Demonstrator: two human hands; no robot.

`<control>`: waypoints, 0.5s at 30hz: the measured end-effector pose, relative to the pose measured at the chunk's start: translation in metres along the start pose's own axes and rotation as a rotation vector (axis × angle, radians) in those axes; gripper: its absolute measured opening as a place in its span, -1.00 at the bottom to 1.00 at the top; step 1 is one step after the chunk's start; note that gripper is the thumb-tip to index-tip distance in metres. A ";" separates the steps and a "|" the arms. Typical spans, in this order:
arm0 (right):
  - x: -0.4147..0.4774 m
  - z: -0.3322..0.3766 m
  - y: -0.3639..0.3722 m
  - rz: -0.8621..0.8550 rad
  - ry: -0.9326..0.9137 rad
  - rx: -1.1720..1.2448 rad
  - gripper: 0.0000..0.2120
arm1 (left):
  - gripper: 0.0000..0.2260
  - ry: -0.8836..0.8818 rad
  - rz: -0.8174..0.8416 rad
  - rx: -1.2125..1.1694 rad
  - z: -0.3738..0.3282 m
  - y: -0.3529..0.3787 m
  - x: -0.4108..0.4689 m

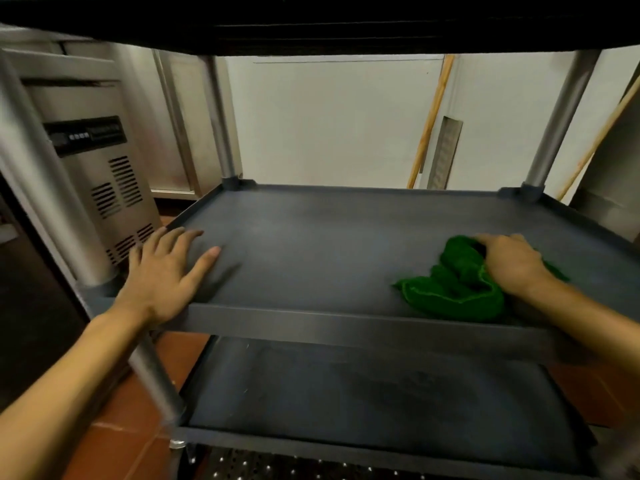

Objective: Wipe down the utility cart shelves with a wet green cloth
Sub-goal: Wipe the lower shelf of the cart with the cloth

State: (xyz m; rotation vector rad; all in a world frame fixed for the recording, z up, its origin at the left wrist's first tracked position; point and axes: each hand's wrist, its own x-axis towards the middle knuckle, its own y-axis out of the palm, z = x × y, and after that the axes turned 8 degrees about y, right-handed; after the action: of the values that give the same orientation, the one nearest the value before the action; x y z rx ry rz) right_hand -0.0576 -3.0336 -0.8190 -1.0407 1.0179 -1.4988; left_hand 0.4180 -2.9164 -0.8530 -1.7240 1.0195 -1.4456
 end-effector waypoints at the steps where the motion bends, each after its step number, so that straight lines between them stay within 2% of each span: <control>1: 0.006 0.015 0.005 0.004 -0.011 0.010 -0.63 | -0.23 -0.002 -0.006 -0.014 -0.001 0.000 0.000; 3: 0.018 0.043 0.013 -0.003 -0.034 0.049 -0.69 | -0.21 -0.012 -0.008 -0.035 -0.002 0.000 0.000; 9: 0.047 0.121 0.033 0.115 -0.198 0.243 -0.58 | -0.24 -0.009 -0.024 -0.072 -0.002 0.002 -0.002; 15: 0.065 0.194 0.052 0.179 -0.362 0.242 -0.74 | -0.24 -0.012 -0.033 -0.098 -0.002 0.003 0.000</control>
State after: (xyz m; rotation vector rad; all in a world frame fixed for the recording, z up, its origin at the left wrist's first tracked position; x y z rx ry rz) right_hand 0.1336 -3.1226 -0.8087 -0.9745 0.6388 -1.1991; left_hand 0.4155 -2.9174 -0.8550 -1.8239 1.0762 -1.4253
